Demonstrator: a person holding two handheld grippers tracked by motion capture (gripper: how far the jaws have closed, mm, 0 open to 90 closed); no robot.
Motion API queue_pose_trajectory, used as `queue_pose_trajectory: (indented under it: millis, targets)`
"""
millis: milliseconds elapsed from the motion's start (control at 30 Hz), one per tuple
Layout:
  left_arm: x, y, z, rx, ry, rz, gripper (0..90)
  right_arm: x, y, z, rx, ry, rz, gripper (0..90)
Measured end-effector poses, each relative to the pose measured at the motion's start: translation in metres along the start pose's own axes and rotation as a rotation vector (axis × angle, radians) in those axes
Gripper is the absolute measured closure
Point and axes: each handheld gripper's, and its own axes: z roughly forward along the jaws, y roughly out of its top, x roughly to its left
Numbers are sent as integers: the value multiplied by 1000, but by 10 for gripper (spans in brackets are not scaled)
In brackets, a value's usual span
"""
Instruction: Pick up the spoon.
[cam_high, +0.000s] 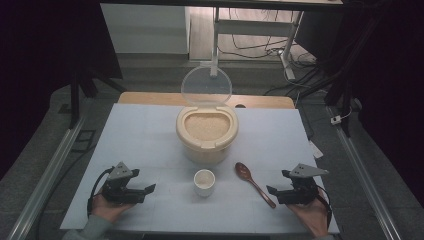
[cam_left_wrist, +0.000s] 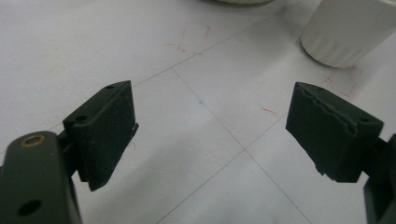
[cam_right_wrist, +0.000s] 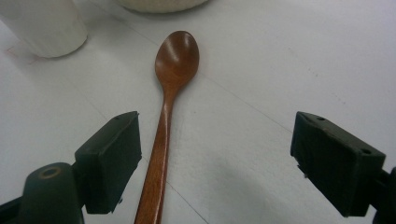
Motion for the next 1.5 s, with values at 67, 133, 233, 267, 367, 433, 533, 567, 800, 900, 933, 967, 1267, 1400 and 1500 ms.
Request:
queue_pose_trajectory:
  millis: [67, 133, 233, 267, 367, 433, 533, 567, 800, 900, 933, 967, 1267, 1400, 1500]
  targets:
    - [0, 0, 0, 0, 1, 0, 154, -1, -1, 1, 0, 4, 0, 163]
    - [1, 0, 0, 1, 1, 0, 153, -1, -2, 2, 3, 5, 5, 163]
    - [1, 0, 0, 4, -1, 1, 151, -1, -2, 2, 12, -4, 2, 163]
    - [0, 0, 1, 6, -2, 1, 150, -1, -2, 2, 14, -4, 4, 164]
    - [0, 0, 1, 7, 0, 1, 148, -1, -2, 3, 22, -2, 5, 177]
    - [1, 0, 1, 7, 0, 1, 148, -1, -2, 3, 28, -4, 6, 180]
    - [1, 0, 1, 7, 0, -1, 148, -1, -2, 3, 27, -2, 10, 183]
    - [1, 0, 1, 7, 0, -1, 148, 0, -2, 3, 28, -5, 7, 184]
    - [0, 0, 1, 10, 5, 1, 148, 1, 2, -1, 31, -5, 4, 190]
    - [1, 0, 2, 12, 6, -1, 148, 3, 5, -4, 30, -18, 3, 193]
    - [1, 0, 2, 12, 6, -1, 148, 3, 6, -5, 30, -22, 5, 196]
    - [1, 0, 2, 12, 7, -1, 148, 4, 7, -6, 31, -27, 6, 198]
    - [0, 0, 3, 17, 12, -5, 148, 9, 22, -12, 116, -25, 54, 233]
    - [1, 0, 3, 21, 13, -3, 148, 13, 29, -12, 159, -14, 61, 257]
    - [0, 0, 4, 23, 13, -1, 148, 19, 35, -10, 193, -12, 50, 259]
